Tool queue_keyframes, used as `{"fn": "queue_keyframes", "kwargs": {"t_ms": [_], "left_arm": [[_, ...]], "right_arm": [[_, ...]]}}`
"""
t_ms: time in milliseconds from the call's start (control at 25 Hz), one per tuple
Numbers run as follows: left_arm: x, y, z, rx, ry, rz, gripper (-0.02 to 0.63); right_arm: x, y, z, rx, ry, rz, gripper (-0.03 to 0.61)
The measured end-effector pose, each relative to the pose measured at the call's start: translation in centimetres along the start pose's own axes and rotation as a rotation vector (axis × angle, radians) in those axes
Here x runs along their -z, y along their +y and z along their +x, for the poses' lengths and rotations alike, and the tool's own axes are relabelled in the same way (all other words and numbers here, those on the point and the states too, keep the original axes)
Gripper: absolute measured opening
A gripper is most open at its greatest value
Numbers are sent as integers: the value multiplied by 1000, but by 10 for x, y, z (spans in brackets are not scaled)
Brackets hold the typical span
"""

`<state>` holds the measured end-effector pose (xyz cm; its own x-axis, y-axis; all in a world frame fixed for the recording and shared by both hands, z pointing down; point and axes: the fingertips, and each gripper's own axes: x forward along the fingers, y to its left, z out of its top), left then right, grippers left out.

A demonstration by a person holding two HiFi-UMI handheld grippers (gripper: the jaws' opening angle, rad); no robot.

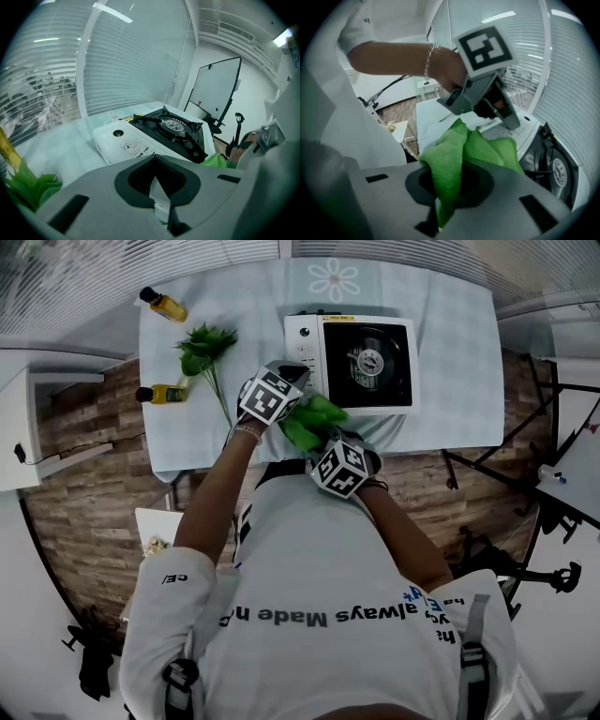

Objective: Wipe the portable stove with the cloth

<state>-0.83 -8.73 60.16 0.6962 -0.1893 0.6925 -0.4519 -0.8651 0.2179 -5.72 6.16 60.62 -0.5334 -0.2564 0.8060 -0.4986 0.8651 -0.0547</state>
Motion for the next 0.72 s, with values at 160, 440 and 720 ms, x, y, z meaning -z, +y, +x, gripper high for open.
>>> {"fn": "queue_keyframes", "kwargs": {"t_ms": [160, 440, 720], "left_arm": [[1, 1, 2, 6, -2, 8, 11], [0, -1, 1, 10, 1, 16, 11], [1, 1, 0, -31, 14, 6, 11]], "right_arm": [[19, -2, 27, 22, 34, 36, 23], [27, -21, 35, 94, -46, 134, 23], [48, -37, 15, 131, -75, 203, 23]]}}
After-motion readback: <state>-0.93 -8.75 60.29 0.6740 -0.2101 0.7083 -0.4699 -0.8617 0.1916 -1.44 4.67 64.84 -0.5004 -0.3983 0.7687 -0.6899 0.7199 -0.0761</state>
